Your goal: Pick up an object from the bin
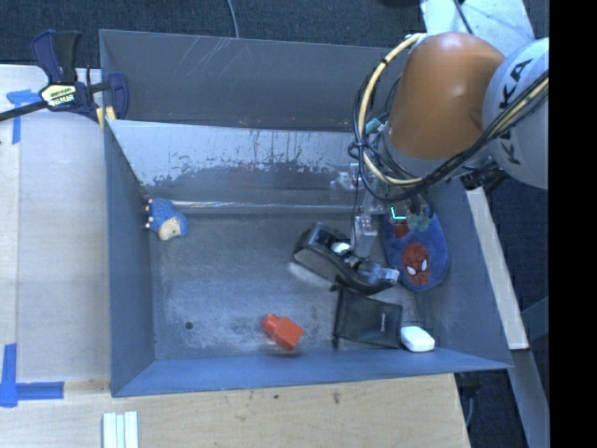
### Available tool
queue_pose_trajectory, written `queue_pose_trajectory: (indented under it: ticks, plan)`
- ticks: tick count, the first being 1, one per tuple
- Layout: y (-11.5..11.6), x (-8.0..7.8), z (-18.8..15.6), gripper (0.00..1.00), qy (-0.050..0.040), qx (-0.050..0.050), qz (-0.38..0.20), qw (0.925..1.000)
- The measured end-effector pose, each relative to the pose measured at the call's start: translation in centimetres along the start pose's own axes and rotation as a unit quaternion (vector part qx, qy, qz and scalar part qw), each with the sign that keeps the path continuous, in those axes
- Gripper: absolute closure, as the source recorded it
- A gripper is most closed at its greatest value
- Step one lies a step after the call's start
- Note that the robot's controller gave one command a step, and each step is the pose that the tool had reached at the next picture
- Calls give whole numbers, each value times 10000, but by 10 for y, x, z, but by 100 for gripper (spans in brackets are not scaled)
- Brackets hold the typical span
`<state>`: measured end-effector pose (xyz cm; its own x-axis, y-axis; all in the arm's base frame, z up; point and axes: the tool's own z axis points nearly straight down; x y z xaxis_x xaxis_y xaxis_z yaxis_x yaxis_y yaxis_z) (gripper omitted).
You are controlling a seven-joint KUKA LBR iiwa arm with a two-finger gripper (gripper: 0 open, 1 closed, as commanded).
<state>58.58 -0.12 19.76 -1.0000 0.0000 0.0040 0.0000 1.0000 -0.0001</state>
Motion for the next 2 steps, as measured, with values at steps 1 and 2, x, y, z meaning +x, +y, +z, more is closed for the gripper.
queue_pose_trajectory:
  ticks: [1, 2]
  plan:
    - [-63, 49, 126, 0, -123, 31, -1175, 9930]
    - [-36, 50, 96, 0, -91, 23, -2820, 9594]
